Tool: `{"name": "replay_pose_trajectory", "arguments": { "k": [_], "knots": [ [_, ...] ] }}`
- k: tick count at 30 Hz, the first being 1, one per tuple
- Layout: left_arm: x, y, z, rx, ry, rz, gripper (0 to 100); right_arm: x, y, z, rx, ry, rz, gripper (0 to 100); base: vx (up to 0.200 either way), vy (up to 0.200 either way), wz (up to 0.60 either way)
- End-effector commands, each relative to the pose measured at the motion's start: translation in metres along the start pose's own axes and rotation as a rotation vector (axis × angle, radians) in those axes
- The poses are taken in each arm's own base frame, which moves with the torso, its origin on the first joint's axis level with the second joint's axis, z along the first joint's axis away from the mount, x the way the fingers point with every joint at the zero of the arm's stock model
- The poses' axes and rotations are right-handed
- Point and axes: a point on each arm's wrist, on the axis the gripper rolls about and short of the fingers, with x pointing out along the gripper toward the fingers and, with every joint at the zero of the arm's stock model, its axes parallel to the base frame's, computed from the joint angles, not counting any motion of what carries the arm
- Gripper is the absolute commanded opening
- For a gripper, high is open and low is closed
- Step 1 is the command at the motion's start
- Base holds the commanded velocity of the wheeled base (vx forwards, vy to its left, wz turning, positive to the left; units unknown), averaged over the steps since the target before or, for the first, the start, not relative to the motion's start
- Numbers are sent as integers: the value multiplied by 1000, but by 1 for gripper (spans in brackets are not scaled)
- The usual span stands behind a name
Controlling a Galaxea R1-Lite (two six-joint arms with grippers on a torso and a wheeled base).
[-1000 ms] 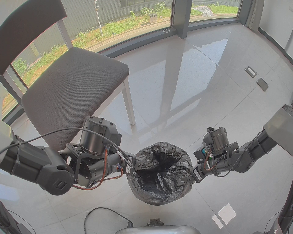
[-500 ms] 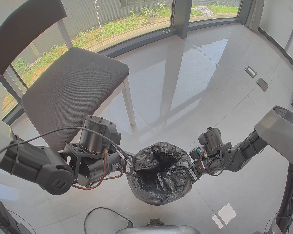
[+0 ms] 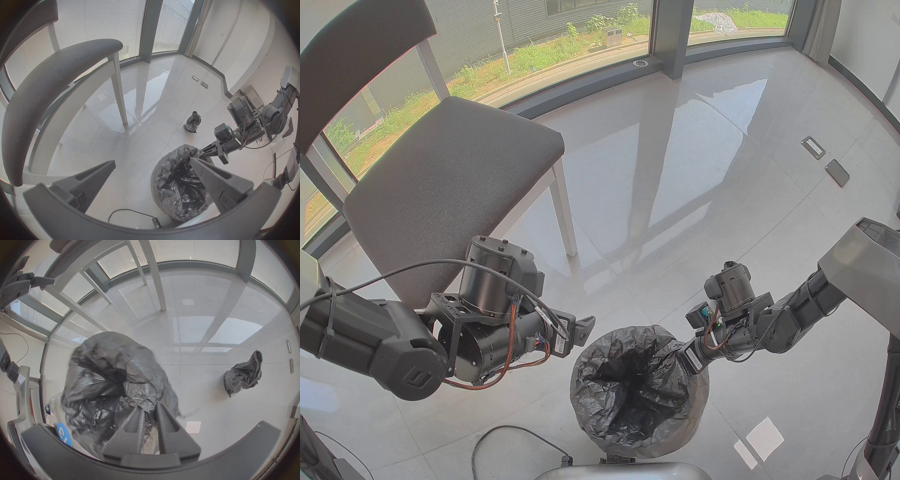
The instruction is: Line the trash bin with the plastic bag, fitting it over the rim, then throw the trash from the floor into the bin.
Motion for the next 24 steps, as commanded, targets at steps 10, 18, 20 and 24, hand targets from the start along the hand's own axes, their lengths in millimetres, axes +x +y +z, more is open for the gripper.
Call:
{"name": "replay_pose_trajectory", "arguments": {
  "k": [10,18,20,24],
  "knots": [
    [-5,2,2,-17,-14,4,100,-1,6,2,-13,-5,5,0,0,0,0],
    [-6,2,2,-19,-14,4,100,-1,6,1,-11,2,-1,0,0,0,0],
    [-6,2,2,-19,-14,4,100,-1,6,1,-8,1,-2,100,0,0,0],
    [-6,2,1,-17,-8,3,100,-2,6,3,-2,-10,-4,100,0,0,0]
  ]
}}
